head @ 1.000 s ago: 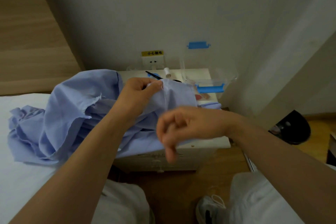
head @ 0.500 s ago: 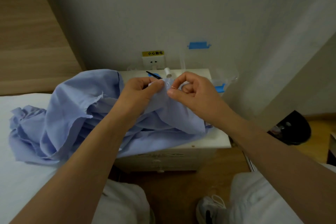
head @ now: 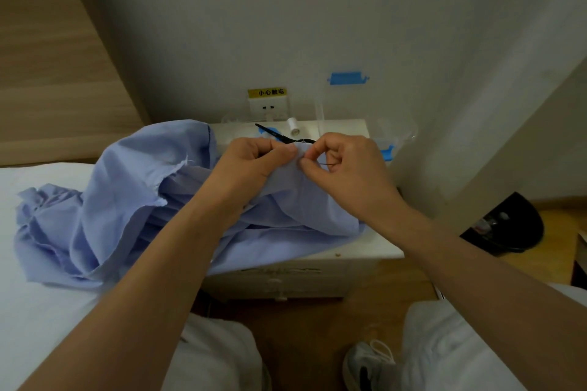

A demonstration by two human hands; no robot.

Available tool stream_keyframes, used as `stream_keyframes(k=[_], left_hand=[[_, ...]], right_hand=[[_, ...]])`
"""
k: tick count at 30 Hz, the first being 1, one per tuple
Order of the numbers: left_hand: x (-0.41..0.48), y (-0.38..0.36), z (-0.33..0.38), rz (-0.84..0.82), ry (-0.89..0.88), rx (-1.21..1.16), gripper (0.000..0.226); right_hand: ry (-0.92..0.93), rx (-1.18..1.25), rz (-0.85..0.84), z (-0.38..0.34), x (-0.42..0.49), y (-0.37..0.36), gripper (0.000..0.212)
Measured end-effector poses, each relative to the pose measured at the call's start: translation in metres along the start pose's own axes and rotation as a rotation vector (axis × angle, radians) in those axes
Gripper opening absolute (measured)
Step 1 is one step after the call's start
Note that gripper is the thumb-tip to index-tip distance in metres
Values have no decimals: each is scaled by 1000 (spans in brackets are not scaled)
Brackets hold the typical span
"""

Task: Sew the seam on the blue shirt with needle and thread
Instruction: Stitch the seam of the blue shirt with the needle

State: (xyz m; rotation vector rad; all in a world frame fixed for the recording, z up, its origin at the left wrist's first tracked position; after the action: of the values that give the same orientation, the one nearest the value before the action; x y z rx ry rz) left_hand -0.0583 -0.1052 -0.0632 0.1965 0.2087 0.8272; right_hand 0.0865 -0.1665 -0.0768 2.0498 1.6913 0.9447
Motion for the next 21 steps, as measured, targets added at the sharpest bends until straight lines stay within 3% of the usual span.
stream_keyframes(k=[4,10,13,15,18,21], left_hand=[[1,2,-2,23,10,-4,31],[2,6,-4,60,3,-28,37],[1,6,-3,51,-15,37,28],[0,5,0,42,-40,47,22],[-2,5,1,4,-67,72,24],[-4,5,2,-36,-81,83,23]], right_hand=[[57,96,-135,-7,-2,2,15],[62,138,-732,-20,-14,0,22],[54,97,-846,-20,-16,2,20],[38,121,-757,-17,-13,5,16],[26,249,-374,-12,-5,14,7],[-36,347,-156,-7,2,17,18]])
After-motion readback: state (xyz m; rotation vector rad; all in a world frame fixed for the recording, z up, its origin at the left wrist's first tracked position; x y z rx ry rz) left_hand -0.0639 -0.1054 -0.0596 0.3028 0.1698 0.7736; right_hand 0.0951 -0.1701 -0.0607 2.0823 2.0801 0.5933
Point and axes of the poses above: each hand's wrist, its own x-axis towards the middle knuckle, its own y-axis out of the back of the hand, z = x × y, the point moved 2 cm from there along x, towards the middle knuckle, and after that the axes turned 11 degrees about -z, right-handed, at the moved point
